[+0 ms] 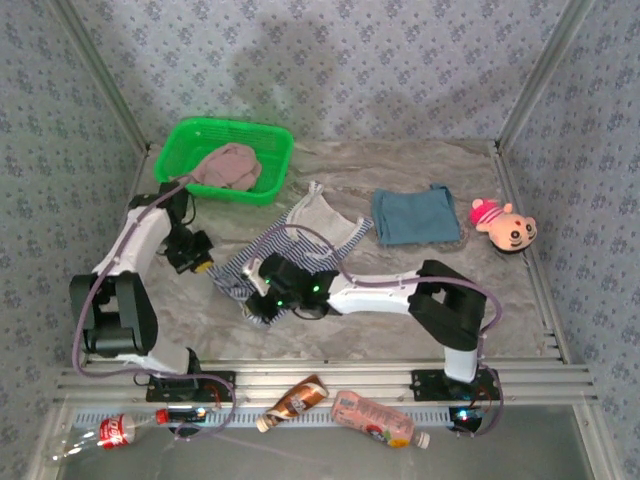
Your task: Fold and stack the tank tops
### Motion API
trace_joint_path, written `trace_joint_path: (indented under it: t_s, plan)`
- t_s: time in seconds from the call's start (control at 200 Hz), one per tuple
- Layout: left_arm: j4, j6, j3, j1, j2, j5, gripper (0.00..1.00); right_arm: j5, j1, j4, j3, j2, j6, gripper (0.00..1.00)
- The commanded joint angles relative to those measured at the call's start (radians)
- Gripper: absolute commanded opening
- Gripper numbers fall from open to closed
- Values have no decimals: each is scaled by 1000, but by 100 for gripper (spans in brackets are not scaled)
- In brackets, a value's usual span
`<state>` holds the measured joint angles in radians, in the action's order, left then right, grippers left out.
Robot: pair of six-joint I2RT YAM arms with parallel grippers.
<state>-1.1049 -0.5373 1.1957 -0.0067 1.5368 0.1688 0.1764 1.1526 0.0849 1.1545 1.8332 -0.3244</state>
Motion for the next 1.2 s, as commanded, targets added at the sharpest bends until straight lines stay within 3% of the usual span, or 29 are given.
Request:
trace_joint_path:
  t_s: [0.0, 0.45, 0.8, 0.964, 1.194]
  plan:
    - [3, -42, 98, -48, 67, -4, 8, 100, -51, 8, -78, -71, -34, 10]
    - [-7, -92, 439, -208, 357, -22, 11, 236, -298, -56, -167, -114, 54, 10]
    - [-35, -105, 634, -263, 551, -27, 14, 318, -431, -91, -158, -50, 97, 10]
    - [-38, -104, 697, -268, 622, -32, 24, 328, -490, -116, -119, 21, 109, 14]
    - [-41, -103, 787, -268, 638, -62, 41, 270, -559, -128, -78, 66, 124, 31]
